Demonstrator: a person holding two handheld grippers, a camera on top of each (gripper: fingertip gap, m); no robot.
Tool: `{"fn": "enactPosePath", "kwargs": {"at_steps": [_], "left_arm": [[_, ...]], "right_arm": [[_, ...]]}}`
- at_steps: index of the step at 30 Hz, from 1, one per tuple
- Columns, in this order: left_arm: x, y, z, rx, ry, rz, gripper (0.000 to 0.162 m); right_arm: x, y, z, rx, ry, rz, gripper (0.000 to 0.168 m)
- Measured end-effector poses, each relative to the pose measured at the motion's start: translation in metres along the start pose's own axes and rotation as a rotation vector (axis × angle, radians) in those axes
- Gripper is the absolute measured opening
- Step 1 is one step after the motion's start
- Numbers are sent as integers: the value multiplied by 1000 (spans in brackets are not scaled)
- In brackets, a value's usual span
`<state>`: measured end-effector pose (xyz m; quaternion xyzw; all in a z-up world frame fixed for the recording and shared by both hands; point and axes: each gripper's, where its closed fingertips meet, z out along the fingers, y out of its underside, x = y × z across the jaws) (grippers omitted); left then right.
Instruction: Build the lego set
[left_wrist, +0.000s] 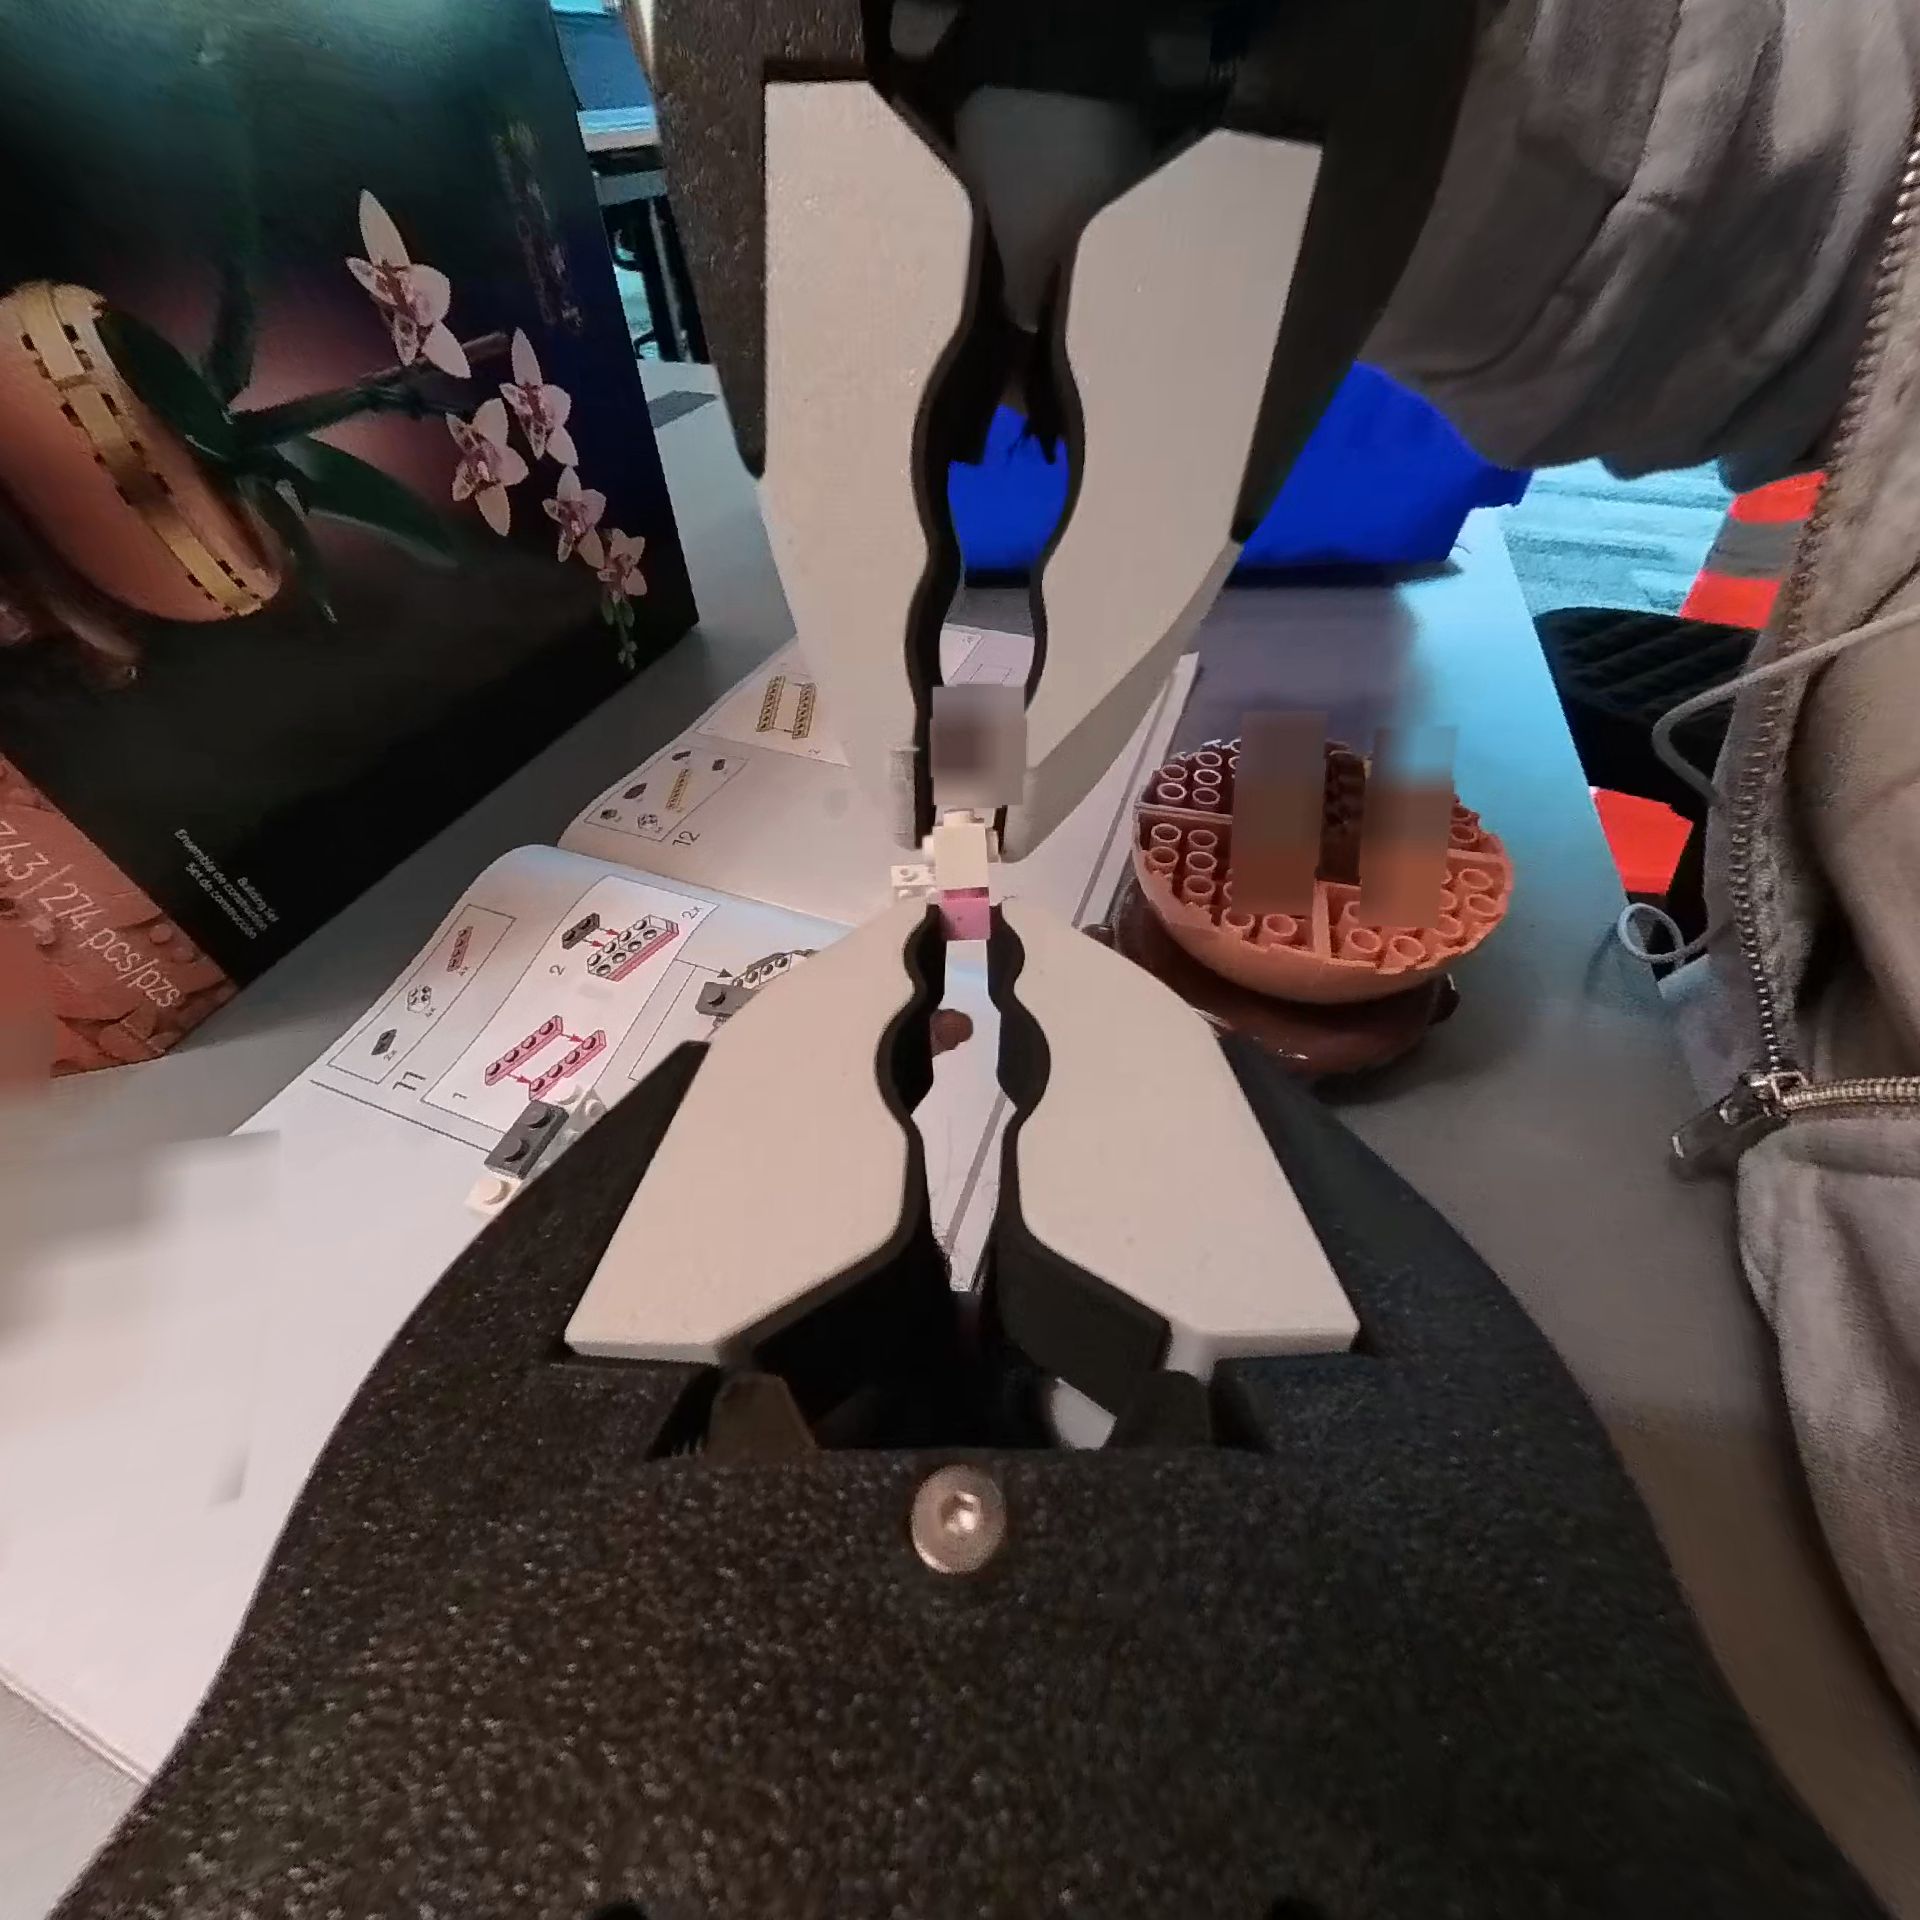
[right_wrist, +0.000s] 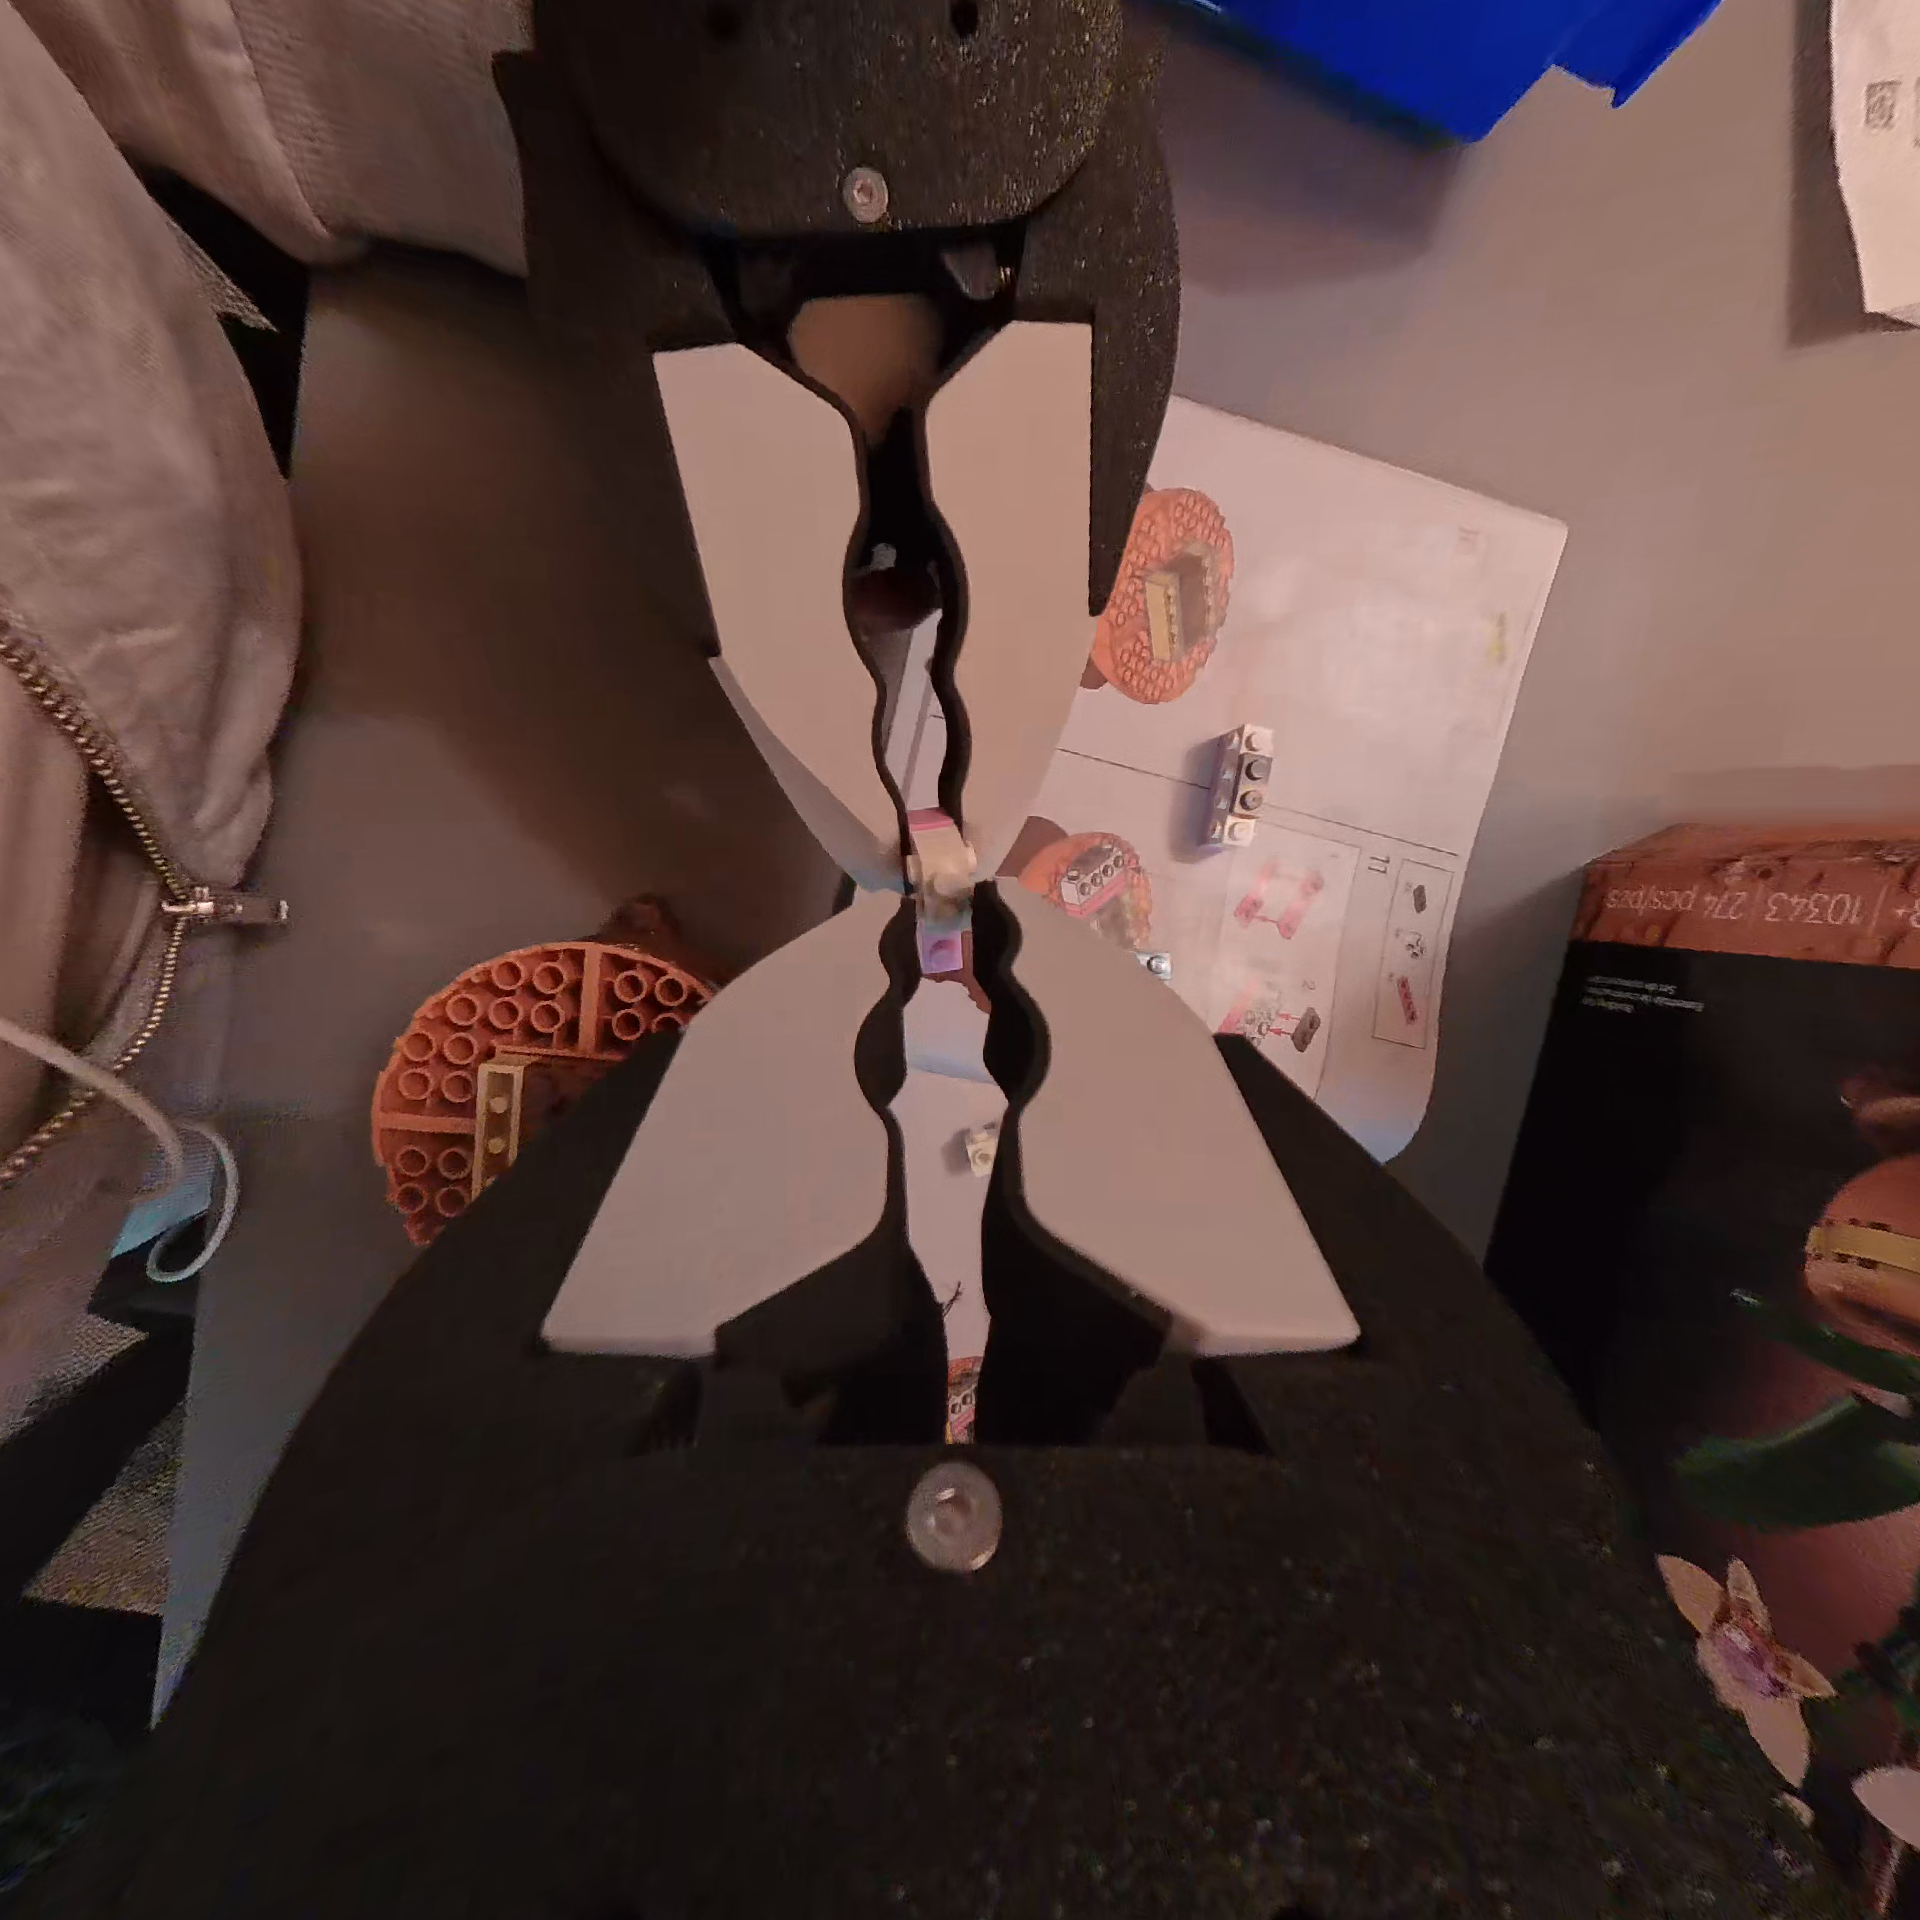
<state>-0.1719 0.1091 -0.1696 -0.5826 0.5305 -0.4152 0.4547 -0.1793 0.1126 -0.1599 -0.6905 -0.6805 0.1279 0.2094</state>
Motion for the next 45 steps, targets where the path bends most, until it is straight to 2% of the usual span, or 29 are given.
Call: {"fn": "enactPosePath", "kwargs": {"at_steps": [5,10,14,22,24,28,31,33,35,39,42,45], "left_arm": [[0,11,4,-91,-18,25,6],[0,11,3,-88,-10,15,6],[3,19,7,-150,-12,41,6],[-12,3,-3,-12,-58,-69,7],[-16,-4,-9,58,-59,-118,7],[-20,-8,-12,96,-68,-138,7],[-24,-15,-18,169,-62,-194,7],[-28,-24,-25,276,-29,-307,7],[-33,-35,-34,387,14,-425,7],[-38,-52,-46,501,58,-551,7],[-36,-65,-49,554,104,-629,6],[-29,-79,-50,578,154,-668,6]], "right_arm": [[-2,9,10,-101,21,-29,10],[-3,6,11,-83,30,-25,10],[-5,11,18,-116,27,-34,10],[11,-9,6,36,79,15,12],[14,-16,3,81,79,44,16],[22,-18,-1,104,123,60,31],[24,-26,-14,224,88,107,37],[22,-38,-25,384,78,57,52],[25,-41,-31,504,163,-34,54],[30,-41,-30,559,347,-235,46],[30,-60,-43,653,436,-352,46],[33,-71,-54,670,540,-489,44]]}}
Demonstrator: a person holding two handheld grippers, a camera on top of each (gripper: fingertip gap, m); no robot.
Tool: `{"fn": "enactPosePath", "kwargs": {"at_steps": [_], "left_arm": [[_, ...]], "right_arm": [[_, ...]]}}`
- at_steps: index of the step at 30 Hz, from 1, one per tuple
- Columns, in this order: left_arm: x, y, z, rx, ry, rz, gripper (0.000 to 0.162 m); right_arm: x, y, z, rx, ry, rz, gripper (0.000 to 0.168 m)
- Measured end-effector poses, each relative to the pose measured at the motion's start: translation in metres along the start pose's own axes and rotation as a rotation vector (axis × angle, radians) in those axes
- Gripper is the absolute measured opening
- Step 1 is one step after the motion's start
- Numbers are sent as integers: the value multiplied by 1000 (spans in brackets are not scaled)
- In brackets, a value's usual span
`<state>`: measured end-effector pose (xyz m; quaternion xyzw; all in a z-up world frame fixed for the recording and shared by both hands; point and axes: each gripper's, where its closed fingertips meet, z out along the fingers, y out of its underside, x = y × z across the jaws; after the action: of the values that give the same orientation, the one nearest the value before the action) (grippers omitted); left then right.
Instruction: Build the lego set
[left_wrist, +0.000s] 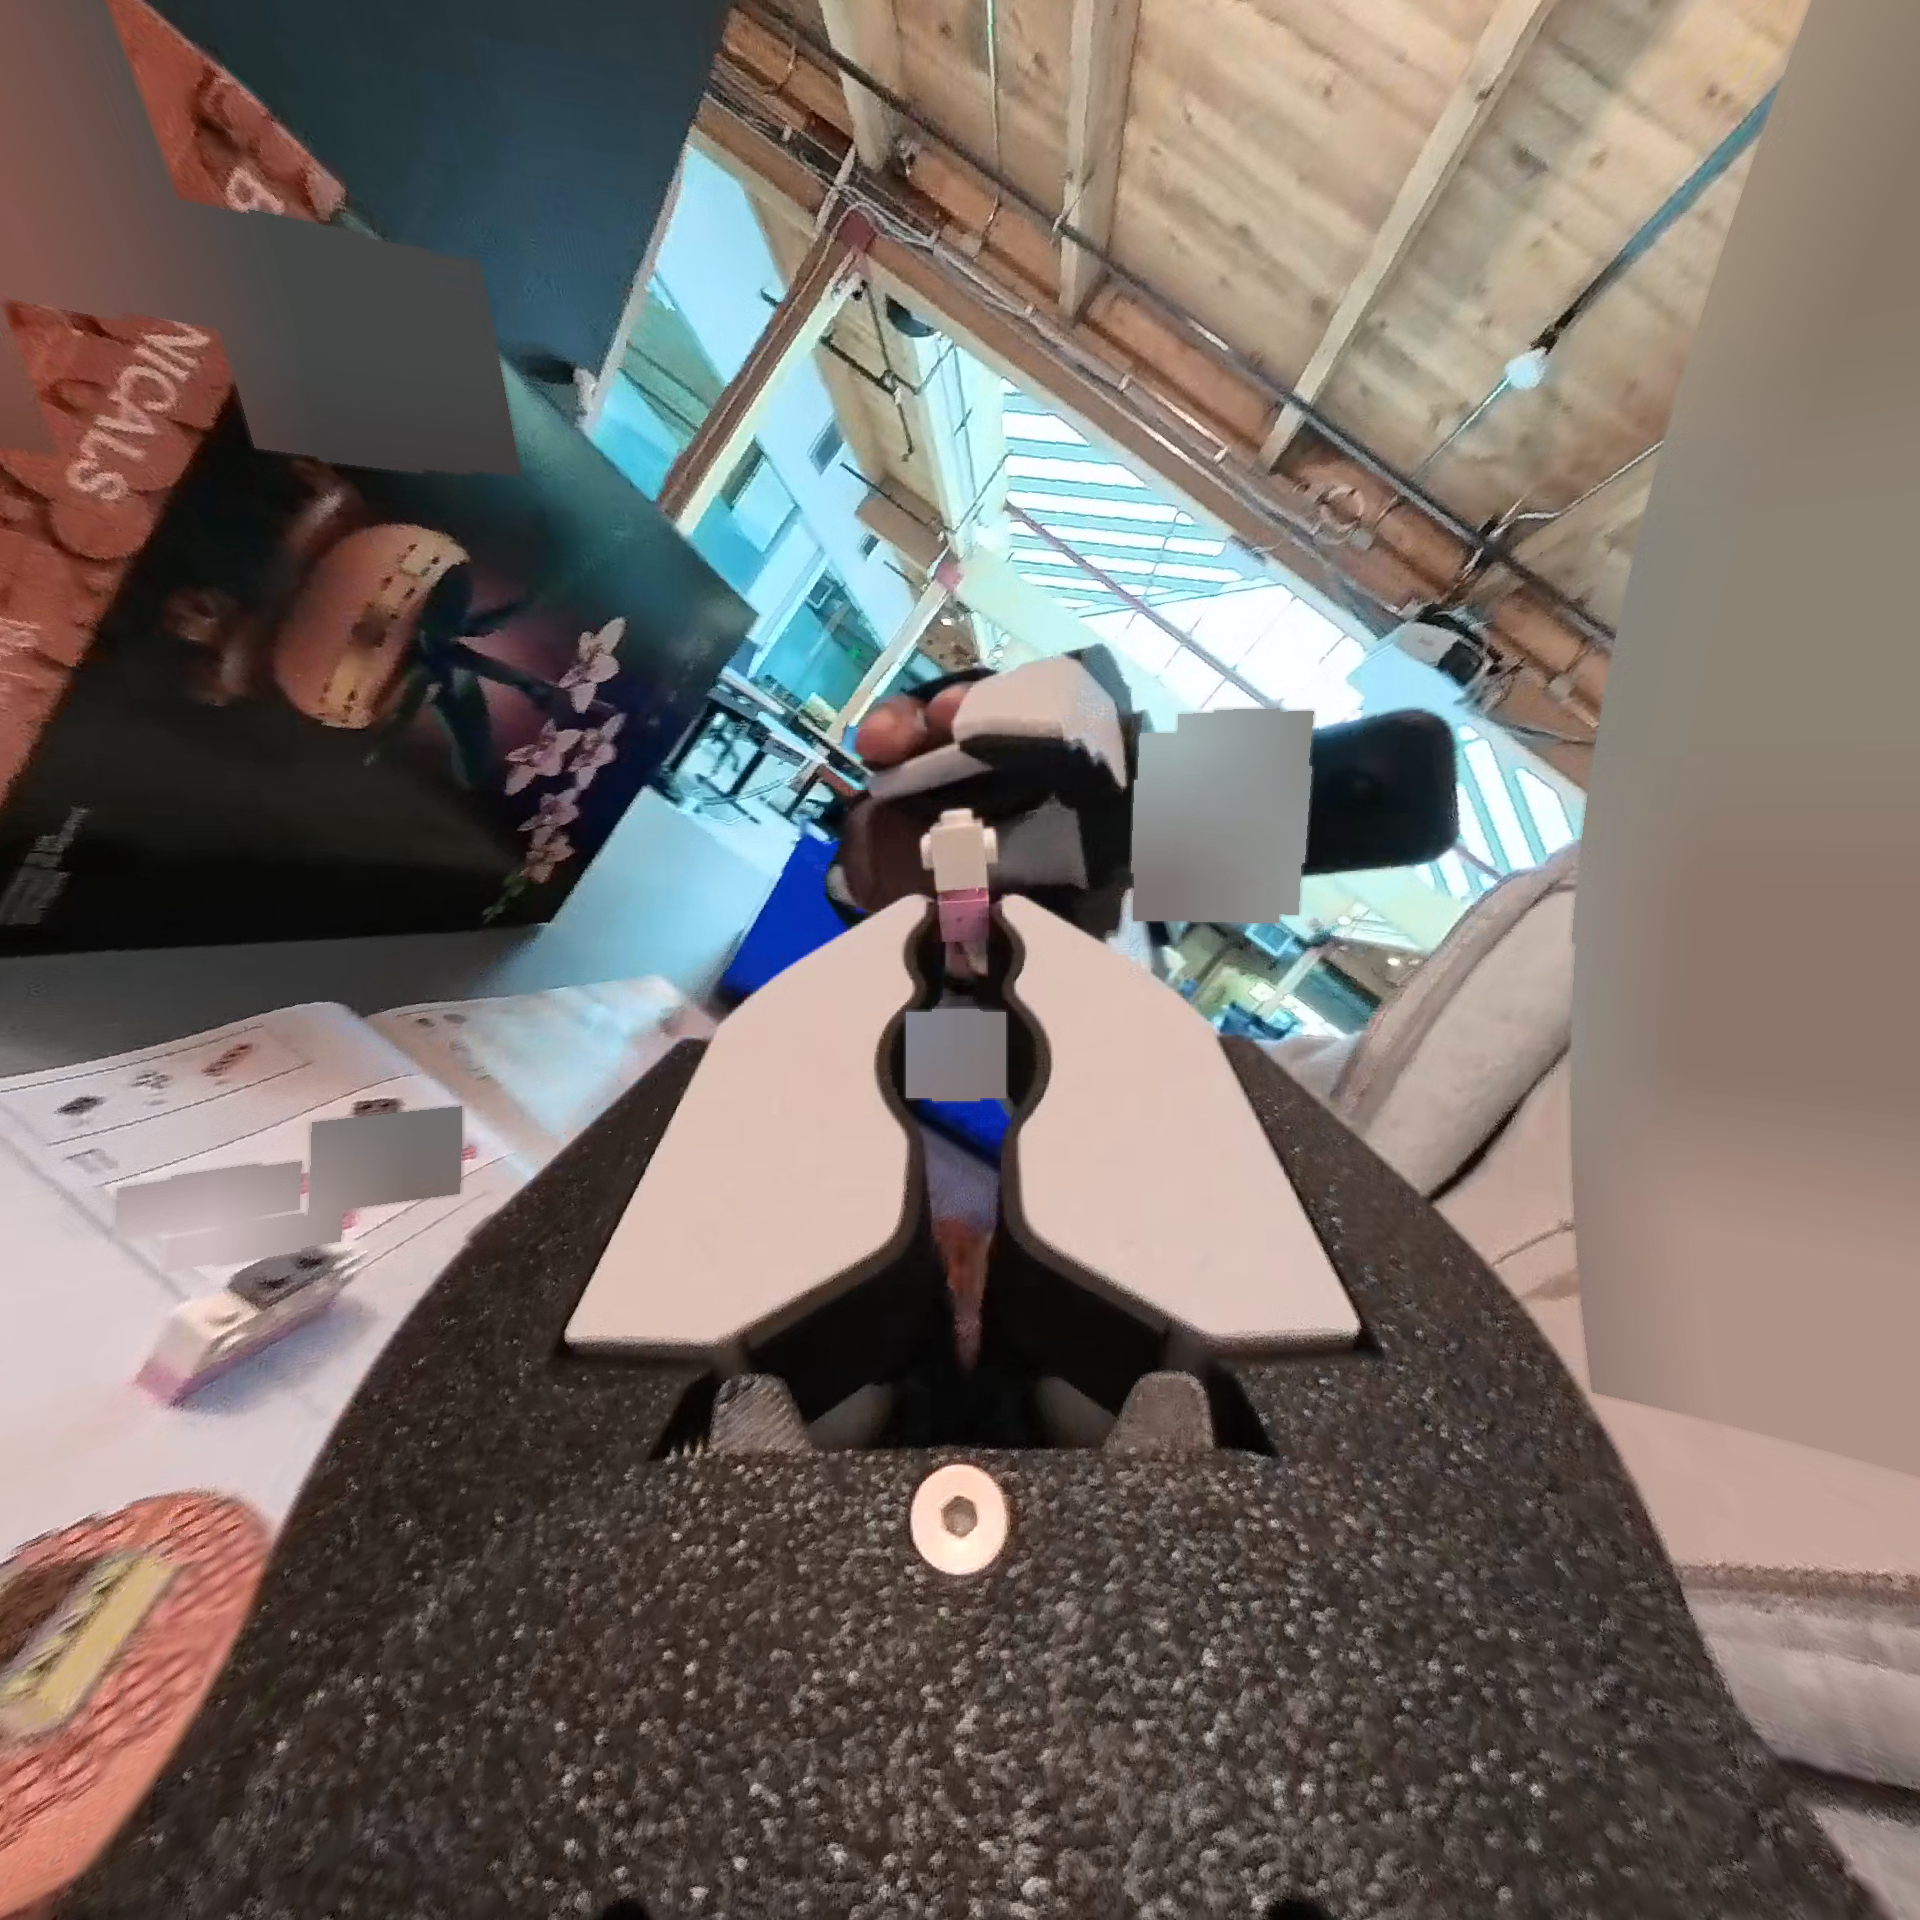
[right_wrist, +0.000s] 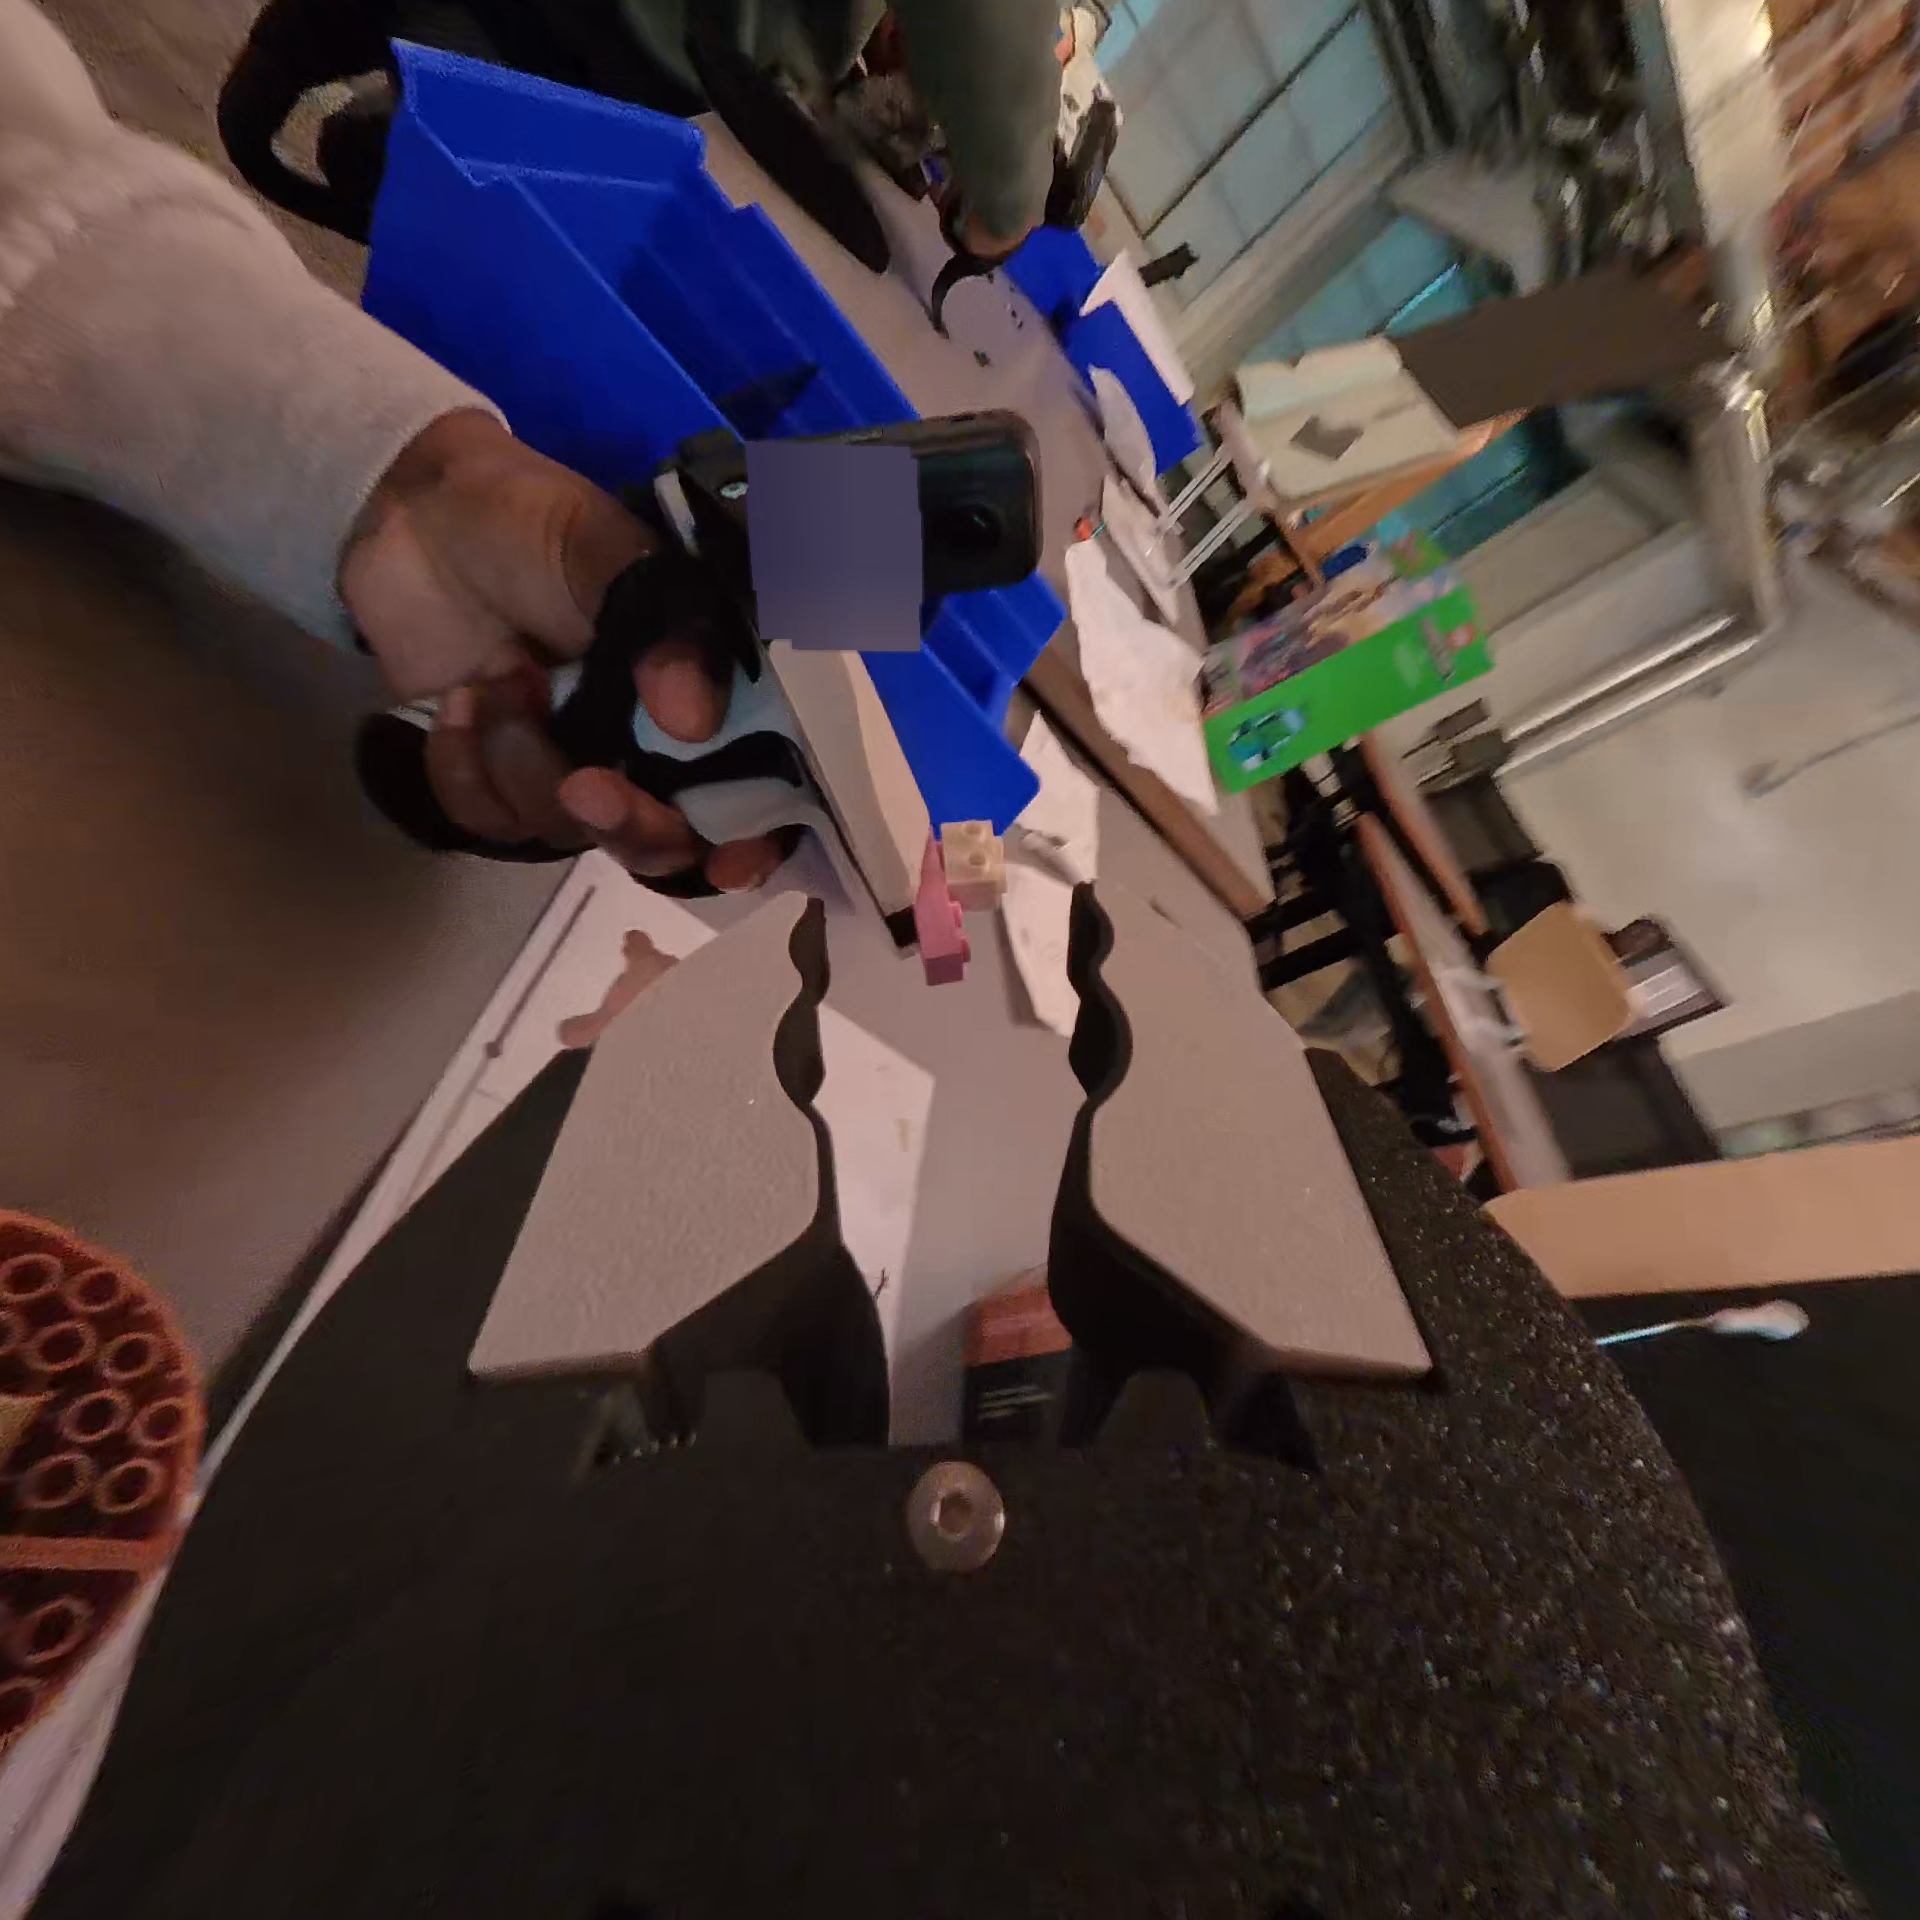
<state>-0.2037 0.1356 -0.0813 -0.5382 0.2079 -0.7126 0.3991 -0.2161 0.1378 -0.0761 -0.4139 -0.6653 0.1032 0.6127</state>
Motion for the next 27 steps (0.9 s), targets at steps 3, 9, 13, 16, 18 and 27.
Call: {"fn": "enactPosePath", "kwargs": {"at_steps": [3,9,13,16,18,27], "left_arm": [[15,0,7,-29,41,-26,7],[34,1,17,-96,69,-30,7],[43,4,21,-129,87,-36,7],[46,9,22,-169,77,-43,7],[46,13,22,-202,68,-49,7],[39,16,22,-196,54,-78,7]], "right_arm": [[0,-12,-1,54,-28,-63,40],[0,-29,-14,100,-62,-101,26],[-2,-35,-22,140,-77,-43,25],[-7,-35,-24,131,-105,-13,25],[-10,-35,-25,120,-121,-8,25],[-11,-24,-23,75,-102,48,24]]}}
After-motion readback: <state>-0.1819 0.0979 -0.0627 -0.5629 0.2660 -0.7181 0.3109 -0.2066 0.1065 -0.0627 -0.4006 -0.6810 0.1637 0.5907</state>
